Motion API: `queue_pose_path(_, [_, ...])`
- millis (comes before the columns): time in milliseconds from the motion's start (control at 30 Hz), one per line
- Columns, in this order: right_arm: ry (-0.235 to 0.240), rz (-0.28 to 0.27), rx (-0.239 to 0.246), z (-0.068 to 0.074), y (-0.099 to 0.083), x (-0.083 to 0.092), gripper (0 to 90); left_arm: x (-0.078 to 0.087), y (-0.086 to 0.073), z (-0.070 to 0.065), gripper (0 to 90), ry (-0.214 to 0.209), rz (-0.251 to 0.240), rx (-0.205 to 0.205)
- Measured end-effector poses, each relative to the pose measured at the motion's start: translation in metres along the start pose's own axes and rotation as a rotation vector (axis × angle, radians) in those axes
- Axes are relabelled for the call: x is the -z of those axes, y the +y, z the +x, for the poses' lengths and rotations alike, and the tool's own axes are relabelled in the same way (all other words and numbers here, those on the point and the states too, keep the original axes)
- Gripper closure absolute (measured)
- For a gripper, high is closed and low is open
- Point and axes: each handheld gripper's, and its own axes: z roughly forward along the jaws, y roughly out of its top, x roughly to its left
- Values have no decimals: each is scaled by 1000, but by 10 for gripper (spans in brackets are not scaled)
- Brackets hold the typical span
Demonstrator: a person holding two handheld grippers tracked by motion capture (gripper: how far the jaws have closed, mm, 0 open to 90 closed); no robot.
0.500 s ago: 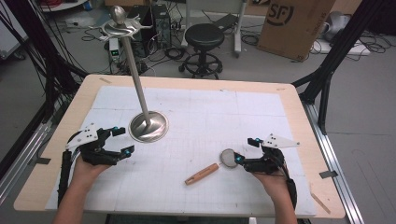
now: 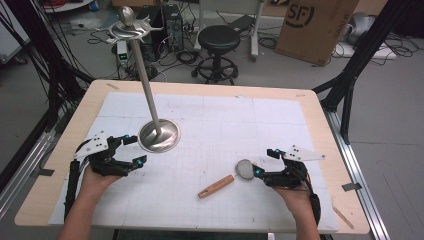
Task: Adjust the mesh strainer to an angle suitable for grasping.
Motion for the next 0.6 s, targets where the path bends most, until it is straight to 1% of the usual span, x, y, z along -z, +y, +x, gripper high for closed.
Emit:
queue_pose_path(33, [10,1,3,0,0,0,177,0,0,0,169,-3,0,6])
queue_pose_path(100, [15,4,24,1,0,0,226,0,0,-1,169,-5,0,3])
queue_pose_path(133, [24,9,20,2,0,0,248,1,1,-1,169,-5,-11,6])
queue_pose_path(200, [39,15,29,2,0,-1,321,2,2,-1,169,-2,-12,5])
queue_pose_path(267, [53,18,36,3,0,-1,364,1,2,-1,169,-4,-12,6])
queue_pose_path(300, [61,21,37,3,0,-2,410,1,1,-1,169,-2,-13,9])
queue_pose_path(333, [67,28,40,4,0,-2,445,1,1,-1,169,-2,-11,8])
queue_pose_path(367, [75,28,44,4,0,-2,457,0,1,-1,169,-3,-9,9])
queue_pose_path(433, [89,38,56,6,0,-3,537,0,1,-1,169,-5,-6,8])
queue_pose_path(467, [93,43,69,7,0,-3,562,0,1,-1,169,-4,-4,7])
queue_pose_path(500, [97,50,70,8,0,-4,581,0,1,-1,170,-4,-2,5])
queue_pose_path(567, [114,66,75,9,-1,-6,642,0,1,-2,173,6,9,-6])
queue_pose_path(600, [119,76,76,10,-1,-7,658,0,1,-2,174,11,12,-8])
